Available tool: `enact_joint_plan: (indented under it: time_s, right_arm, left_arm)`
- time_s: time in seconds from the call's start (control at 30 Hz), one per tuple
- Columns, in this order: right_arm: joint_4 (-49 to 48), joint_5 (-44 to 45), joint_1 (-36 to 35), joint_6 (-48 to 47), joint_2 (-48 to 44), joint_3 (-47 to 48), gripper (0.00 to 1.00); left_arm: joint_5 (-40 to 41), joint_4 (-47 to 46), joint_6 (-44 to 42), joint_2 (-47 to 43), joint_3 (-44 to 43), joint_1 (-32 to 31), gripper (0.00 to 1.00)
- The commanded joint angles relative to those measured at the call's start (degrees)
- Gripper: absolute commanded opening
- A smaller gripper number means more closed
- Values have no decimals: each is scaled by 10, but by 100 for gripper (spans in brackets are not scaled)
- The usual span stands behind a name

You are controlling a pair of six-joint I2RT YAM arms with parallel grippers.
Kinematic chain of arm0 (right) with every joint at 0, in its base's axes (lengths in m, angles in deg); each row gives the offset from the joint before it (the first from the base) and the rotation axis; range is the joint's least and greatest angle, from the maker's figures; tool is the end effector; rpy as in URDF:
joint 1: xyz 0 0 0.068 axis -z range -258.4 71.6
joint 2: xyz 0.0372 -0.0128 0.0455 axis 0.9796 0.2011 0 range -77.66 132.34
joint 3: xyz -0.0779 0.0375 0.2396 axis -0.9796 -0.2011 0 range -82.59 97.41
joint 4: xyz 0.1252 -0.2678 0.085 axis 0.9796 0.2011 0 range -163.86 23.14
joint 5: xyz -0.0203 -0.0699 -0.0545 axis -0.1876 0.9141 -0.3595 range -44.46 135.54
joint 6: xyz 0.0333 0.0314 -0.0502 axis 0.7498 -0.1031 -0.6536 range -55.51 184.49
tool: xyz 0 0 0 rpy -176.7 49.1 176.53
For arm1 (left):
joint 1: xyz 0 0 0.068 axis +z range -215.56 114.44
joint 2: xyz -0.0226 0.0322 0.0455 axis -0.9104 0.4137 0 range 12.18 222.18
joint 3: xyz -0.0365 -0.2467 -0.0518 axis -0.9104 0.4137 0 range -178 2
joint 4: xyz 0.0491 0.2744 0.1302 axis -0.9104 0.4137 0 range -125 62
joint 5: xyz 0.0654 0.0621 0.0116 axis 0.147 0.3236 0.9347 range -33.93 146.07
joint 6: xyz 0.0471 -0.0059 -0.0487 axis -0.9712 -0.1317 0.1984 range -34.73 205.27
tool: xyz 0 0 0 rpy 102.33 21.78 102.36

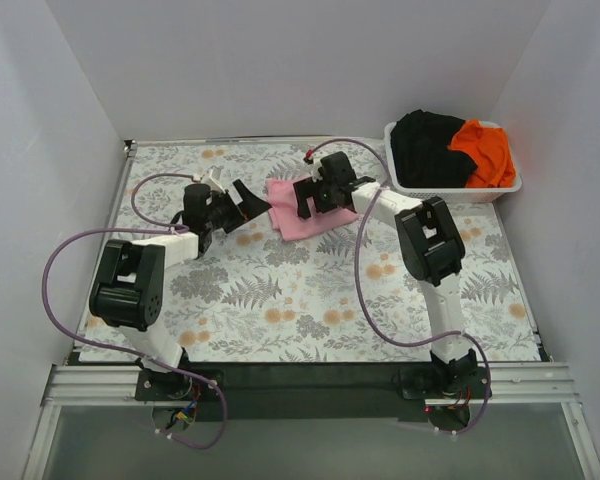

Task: Fold and stack the t-shirts
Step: Fold the tshirt

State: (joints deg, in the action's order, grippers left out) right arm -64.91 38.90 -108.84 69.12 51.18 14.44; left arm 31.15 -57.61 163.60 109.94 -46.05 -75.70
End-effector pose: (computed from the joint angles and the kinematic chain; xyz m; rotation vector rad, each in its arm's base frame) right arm 0.4729 0.2852 0.1170 -0.5776 2.2446 0.4479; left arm 0.3886 -0.0928 0.1150 -1.0248 2.0643 -1.3359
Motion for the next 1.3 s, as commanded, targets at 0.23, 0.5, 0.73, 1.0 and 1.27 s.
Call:
enact_joint_plan:
  time_s: [0.23,0.5,0.73,1.0,1.27]
  right_arm:
    - [15,-25,-49,75,-154,-261,88]
    - [-20,-27,-64,100,-201,-328,88]
    - [-32,-33,-70,113,-199,-327,87]
    - [-52,-40,-79,123,-213,-346,86]
    - [-71,-58,-85,130,-220,-366,85]
  left_arm:
    - [-46,-83,43,-39,100,1,97]
    - [-28,-84,68,-34,134,-29,97]
    - [6,-82,72,-69,185,-59,97]
    - [6,-131,96,-34,190,-94,97]
    - [11,-165,119,-5,185,-114,89]
